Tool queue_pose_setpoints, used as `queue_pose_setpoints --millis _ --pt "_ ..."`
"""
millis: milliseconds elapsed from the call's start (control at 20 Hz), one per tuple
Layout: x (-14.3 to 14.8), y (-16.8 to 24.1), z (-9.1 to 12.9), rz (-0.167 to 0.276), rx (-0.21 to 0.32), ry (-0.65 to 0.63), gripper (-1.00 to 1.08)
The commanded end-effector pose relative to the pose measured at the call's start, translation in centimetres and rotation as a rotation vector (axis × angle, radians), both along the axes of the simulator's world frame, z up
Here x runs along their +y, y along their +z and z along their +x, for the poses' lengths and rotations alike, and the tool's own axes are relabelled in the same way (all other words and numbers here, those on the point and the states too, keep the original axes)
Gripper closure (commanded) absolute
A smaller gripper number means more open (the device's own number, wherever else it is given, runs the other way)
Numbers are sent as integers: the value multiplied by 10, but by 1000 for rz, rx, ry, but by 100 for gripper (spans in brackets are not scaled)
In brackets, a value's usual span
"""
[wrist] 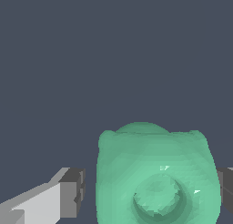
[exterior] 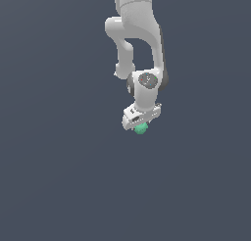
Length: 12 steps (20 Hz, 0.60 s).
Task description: Pick up the object and move it to a goal position.
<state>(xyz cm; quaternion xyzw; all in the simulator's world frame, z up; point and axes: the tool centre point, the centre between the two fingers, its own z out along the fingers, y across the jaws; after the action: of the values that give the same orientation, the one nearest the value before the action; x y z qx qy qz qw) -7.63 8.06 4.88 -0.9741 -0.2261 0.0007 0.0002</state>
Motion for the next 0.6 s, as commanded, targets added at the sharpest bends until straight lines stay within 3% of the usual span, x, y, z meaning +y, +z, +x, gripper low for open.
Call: queue_pose_setpoints --millis 0,150,200,550 --pt "0 -7 0 0 -1 1 -92" --pt "0 -9 1 0 -1 1 -92" --pt "0 -9 1 0 -1 1 108" --pt "0 -9 1 0 -1 1 108"
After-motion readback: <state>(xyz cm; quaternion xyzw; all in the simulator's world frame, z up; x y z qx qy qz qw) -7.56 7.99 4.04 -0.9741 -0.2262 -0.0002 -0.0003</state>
